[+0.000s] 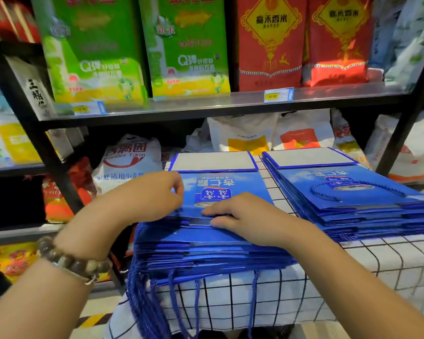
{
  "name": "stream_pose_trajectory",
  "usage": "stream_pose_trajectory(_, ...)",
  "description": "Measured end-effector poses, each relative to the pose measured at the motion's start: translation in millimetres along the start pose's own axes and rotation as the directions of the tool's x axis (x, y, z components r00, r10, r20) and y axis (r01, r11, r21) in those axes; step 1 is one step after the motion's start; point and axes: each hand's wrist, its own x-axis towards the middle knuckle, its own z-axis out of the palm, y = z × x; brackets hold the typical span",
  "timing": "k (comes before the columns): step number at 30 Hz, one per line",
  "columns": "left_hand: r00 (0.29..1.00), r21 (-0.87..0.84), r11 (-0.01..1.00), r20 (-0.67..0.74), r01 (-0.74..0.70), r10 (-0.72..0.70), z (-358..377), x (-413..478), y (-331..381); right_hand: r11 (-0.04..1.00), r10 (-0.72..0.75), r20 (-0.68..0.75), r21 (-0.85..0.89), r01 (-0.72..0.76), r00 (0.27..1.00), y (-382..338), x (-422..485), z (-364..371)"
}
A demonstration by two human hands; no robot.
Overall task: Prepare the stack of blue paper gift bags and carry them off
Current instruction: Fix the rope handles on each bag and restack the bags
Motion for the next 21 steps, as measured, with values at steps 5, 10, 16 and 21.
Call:
stream_pose_trajectory(5, 0.999, -0.502, 0.864, -0.024, -0.041, 0.034, 1, 1, 17, 1.000, 0.006, -0.026, -0.010, -0.006, 1.000, -2, -2, 1)
stream_pose_trajectory(10, 0.994, -0.825, 0.565, 0.082, 0.026, 0.074, -3, -8, 31, 0.999, -0.012, -0.072, -0.032, 0.010, 0.997, -6, -2, 3)
stream_pose_trajectory(16, 0.993, -0.867, 0.496, 0.013, -0.045, 0.113, -7, 2, 46, 0.936, 0.066, -0.045, 0.349, -0.046, 0.997, -2, 0, -4)
stream_pose_trajectory(21, 1.000, -0.928, 0.372, -0.011, -0.015, 0.014, 4, 17, 56, 0.466, 0.194, 0.010, 0.879, -0.101, 0.981, 6, -9, -16)
